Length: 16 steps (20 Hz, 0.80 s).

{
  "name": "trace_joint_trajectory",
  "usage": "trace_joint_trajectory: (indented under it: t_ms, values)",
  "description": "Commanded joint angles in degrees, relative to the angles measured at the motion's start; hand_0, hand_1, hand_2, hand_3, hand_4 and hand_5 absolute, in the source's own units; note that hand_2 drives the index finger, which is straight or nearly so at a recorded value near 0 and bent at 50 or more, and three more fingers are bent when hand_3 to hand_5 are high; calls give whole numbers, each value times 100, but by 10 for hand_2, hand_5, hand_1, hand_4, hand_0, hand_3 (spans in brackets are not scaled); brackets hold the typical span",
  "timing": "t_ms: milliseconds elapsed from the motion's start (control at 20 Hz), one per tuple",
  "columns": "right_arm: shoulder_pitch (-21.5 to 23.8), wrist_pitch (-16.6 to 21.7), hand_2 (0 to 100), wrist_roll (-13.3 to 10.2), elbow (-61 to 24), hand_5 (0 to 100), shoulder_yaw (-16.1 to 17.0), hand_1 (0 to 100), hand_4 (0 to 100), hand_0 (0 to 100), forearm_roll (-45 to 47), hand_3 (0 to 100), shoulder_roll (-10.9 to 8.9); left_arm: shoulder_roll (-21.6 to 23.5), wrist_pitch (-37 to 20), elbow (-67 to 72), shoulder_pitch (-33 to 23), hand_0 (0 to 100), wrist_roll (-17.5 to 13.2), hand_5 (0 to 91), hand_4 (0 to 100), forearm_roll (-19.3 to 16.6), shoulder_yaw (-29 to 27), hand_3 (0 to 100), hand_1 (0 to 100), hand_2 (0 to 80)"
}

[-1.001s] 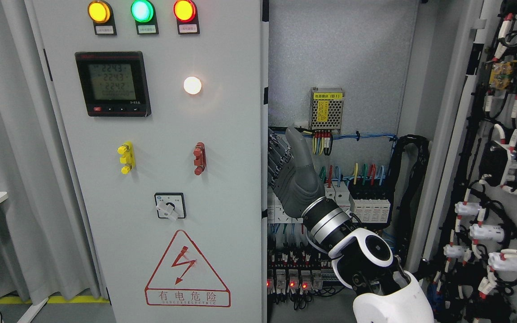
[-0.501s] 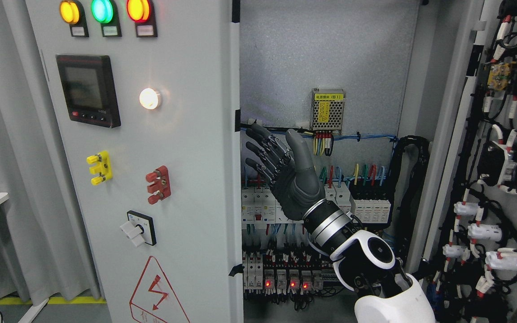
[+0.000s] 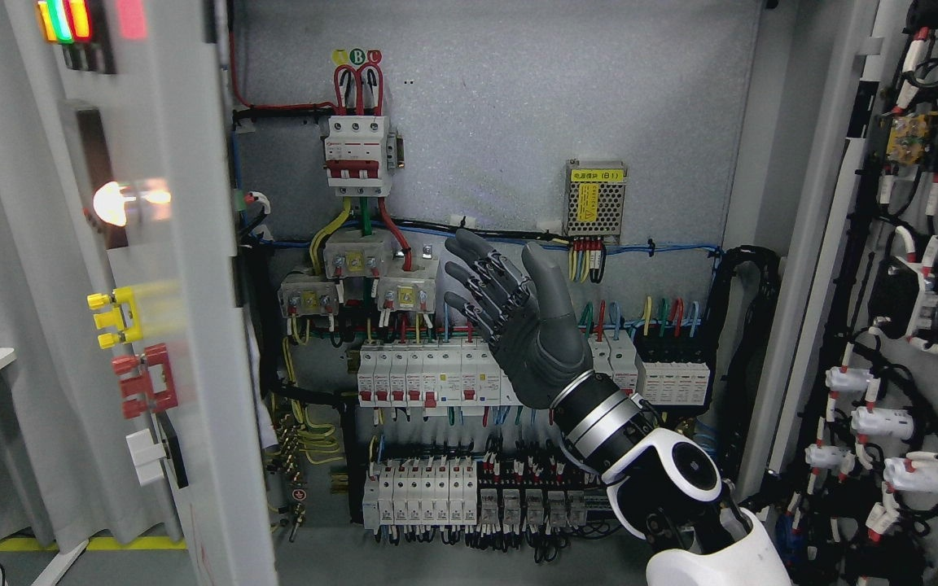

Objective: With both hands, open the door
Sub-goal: 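Pull the indicator-light door outward with the right hand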

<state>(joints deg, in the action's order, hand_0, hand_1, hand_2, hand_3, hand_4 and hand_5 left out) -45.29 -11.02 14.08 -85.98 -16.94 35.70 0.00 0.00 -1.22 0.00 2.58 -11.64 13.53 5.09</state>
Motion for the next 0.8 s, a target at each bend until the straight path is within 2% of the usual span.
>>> trace_joint_trajectory:
  t_ms: [0,200,451,601,751]
  values:
    - [117,-6,0,-2,-488,0,-20,0,0,219,7,0,0,123,-1,-17,-3,295,4,0,38,0,1,27,0,27]
    - [213,21,0,-19,-928,0,-90,0,0,219,7,0,0,123,-1,-17,-21,295,4,0,38,0,1,27,0,27]
    - [520,12,0,33,-1271,0,-503,0,0,219,16,0,0,123,-1,-17,-29,295,4,0,38,0,1,27,0,27]
    - [784,12,0,279,-1499,0,-854,0,0,219,348,0,0,114,-1,-17,-29,295,4,0,39,0,1,27,0,27]
    - [899,3,0,306,-1597,0,-1048,0,0,219,561,0,0,123,-1,-17,-29,295,4,0,38,0,1,27,0,27]
